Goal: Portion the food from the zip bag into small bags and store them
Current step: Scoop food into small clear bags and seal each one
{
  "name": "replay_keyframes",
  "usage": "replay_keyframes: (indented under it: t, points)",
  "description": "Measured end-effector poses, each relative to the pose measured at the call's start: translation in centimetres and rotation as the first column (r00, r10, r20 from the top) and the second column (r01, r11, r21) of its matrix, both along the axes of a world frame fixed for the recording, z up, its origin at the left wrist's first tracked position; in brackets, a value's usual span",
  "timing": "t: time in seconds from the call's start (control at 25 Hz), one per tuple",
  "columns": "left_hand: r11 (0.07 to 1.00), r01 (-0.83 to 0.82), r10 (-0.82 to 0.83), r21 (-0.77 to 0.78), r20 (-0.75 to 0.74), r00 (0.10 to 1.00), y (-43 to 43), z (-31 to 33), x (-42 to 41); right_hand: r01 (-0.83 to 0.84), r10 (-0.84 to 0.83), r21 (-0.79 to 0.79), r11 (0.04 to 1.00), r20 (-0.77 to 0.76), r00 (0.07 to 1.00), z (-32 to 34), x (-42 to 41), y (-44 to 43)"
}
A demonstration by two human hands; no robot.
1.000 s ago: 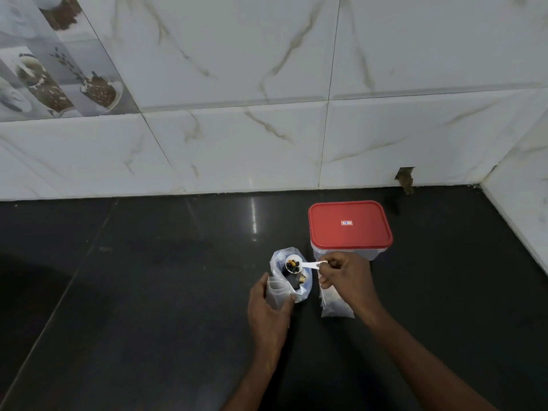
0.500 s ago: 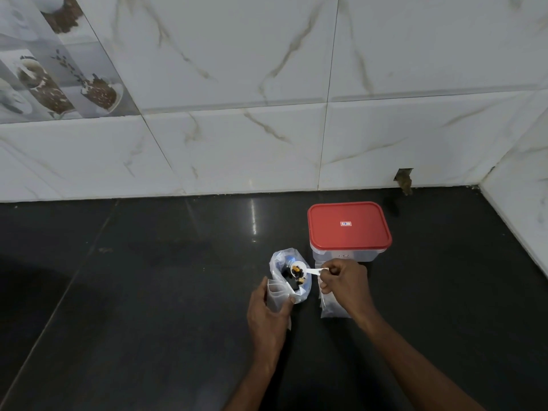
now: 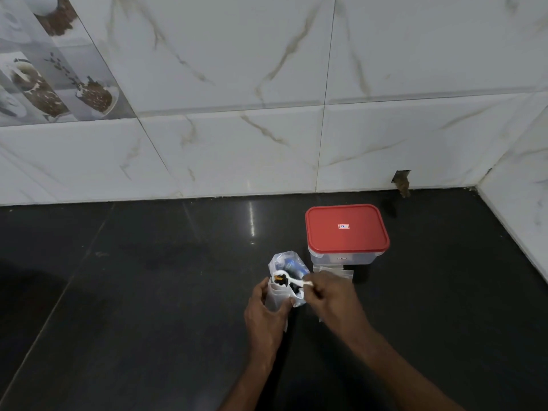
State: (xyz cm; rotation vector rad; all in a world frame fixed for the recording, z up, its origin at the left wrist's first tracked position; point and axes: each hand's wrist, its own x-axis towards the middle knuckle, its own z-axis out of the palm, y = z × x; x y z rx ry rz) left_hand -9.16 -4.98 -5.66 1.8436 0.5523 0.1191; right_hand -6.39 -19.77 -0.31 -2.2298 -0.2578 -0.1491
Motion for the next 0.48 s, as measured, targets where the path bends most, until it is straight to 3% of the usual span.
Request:
replay_keyframes:
  t: [0.08, 0.16, 0.36, 0.48]
  points:
    - [1.000, 0.004, -0.004, -0.007, 0.008, 1.000, -0.2, 0.1, 0.0, -0.125, 0.185, -0.277, 0.953, 0.202, 0.962, -1.3, -0.9, 0.0]
    - [1.000, 0.002, -0.002, -0.006, 0.006, 1.000, -0.4, 0.2, 0.1, -0.138, 0.245, -0.353, 0.925, 0.278, 0.929, -2.6, -1.3, -0.6]
    - [1.000, 0.006, -0.006, 0.004, 0.011, 1.000, -0.1, -0.1, 0.3, -0.095, 0.195, -0.279, 0.956, 0.357, 0.913, -3.6, -1.6, -1.5]
    - [1.000, 0.000, 0.001, -0.023, 0.013, 1.000, -0.3, -0.1, 0.3, 0.034, 0.001, -0.128, 0.991, 0.268, 0.963, -3.2, -0.5, -1.5]
